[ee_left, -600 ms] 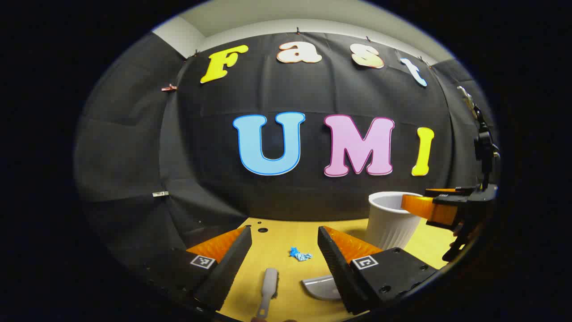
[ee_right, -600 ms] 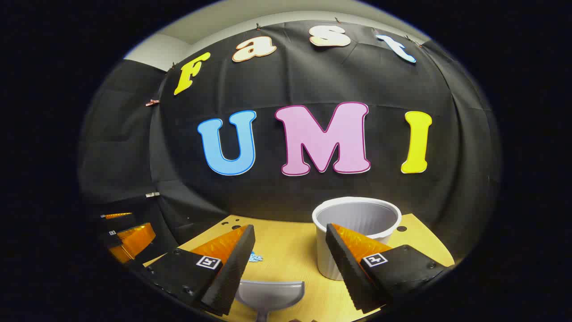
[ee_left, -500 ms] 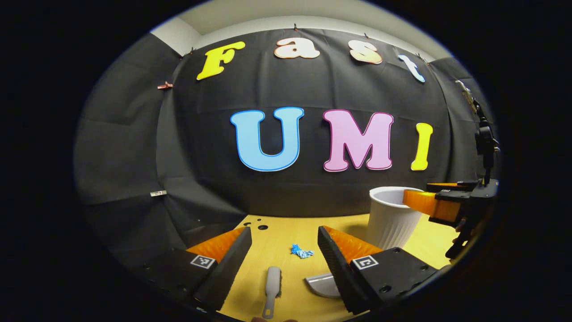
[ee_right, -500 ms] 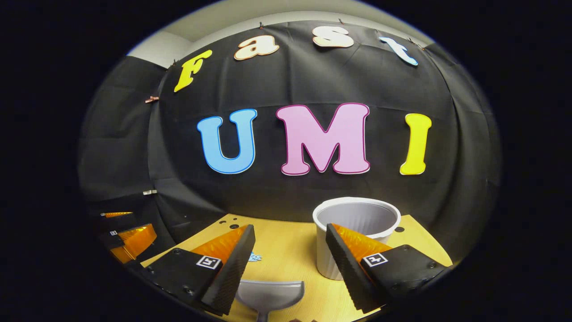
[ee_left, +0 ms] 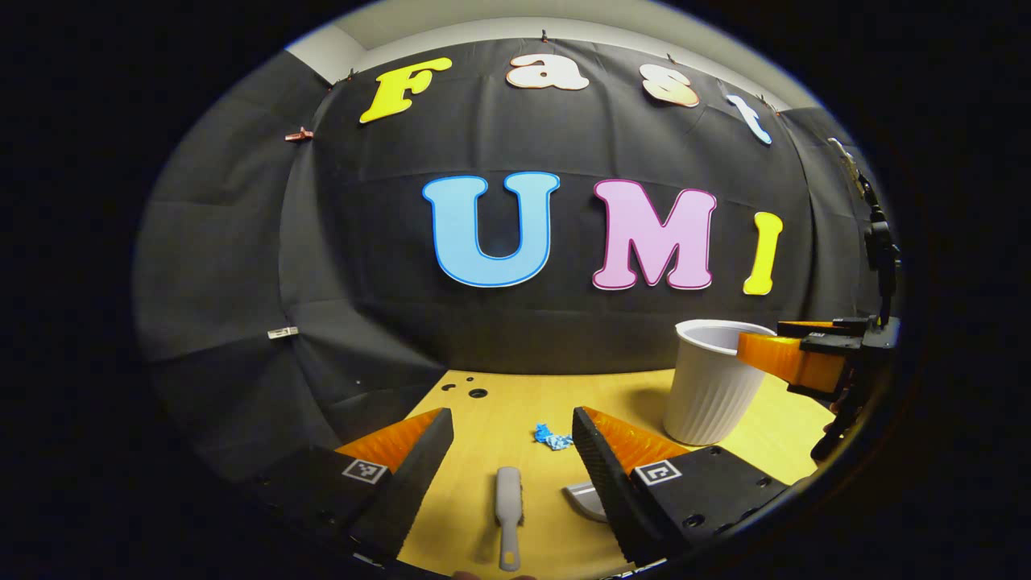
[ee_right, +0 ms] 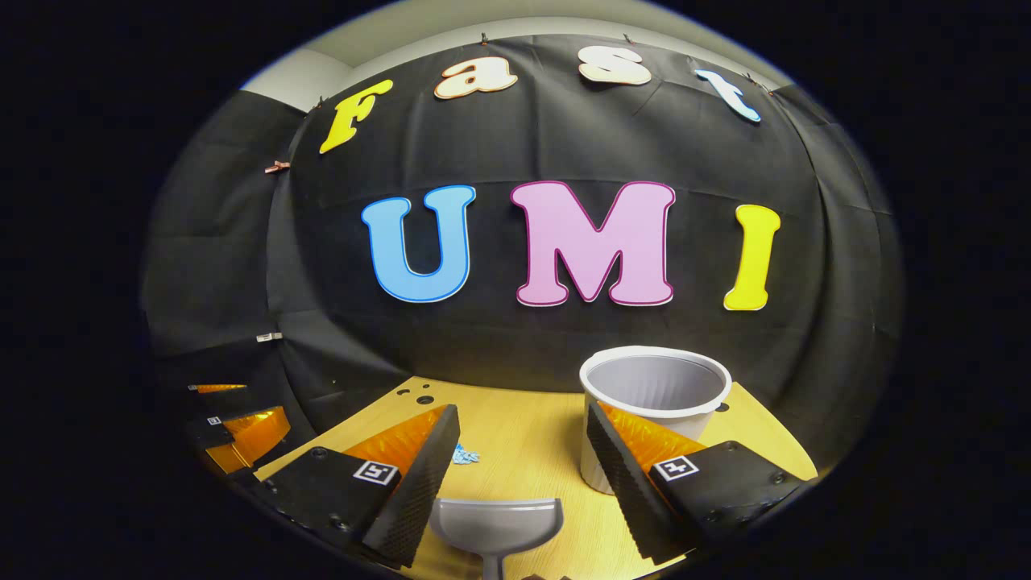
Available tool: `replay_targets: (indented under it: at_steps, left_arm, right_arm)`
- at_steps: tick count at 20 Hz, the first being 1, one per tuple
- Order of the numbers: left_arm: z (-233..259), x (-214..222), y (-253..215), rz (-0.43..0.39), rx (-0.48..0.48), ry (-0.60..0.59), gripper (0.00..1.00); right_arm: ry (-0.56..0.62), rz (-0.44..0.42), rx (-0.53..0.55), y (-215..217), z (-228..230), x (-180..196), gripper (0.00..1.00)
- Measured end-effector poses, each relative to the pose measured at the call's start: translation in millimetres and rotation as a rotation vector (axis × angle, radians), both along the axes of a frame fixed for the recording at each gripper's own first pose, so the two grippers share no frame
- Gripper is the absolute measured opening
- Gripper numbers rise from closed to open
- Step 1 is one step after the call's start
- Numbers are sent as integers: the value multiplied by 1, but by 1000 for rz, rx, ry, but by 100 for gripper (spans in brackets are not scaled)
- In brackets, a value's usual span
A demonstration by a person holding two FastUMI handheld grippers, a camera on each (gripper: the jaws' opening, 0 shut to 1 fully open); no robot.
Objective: Pick up the small broom and dustpan from the desktop, sweep the trash into the dustpan with the broom, and then empty the trash into the garbage bin.
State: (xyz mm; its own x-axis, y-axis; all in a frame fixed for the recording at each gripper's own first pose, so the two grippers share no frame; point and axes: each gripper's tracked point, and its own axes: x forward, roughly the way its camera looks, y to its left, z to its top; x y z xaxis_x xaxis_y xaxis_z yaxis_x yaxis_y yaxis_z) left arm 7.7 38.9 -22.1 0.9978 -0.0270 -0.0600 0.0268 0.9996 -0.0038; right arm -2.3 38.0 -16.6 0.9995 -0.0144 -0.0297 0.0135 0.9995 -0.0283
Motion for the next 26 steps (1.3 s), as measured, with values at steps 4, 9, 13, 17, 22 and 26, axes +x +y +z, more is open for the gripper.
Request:
replay_targets:
  at_steps: [4, 9, 13, 17, 22, 26]
  left_arm:
    - [-6, 4, -5, -32, 10, 14, 95]
    - [-13, 4, 0, -19, 37, 34, 95]
    - [-26, 6, -6, -60, -14, 76, 95]
    - [-55, 11, 3, -71, 8, 165, 95]
    - [-101, 21, 12, -92, 4, 312, 95]
    - [-151, 29, 10, -122, -29, 455, 96]
  right_arm:
    - [6, 9, -4, 9, -4, 2, 99]
    - [33, 22, -4, 12, -15, 1, 99]
    - [63, 19, 4, 10, -25, 1, 99]
    - [93, 30, 9, 8, -36, 0, 99]
    - [126, 30, 6, 4, -47, -3, 99]
    - [160, 32, 14, 1, -58, -8, 99]
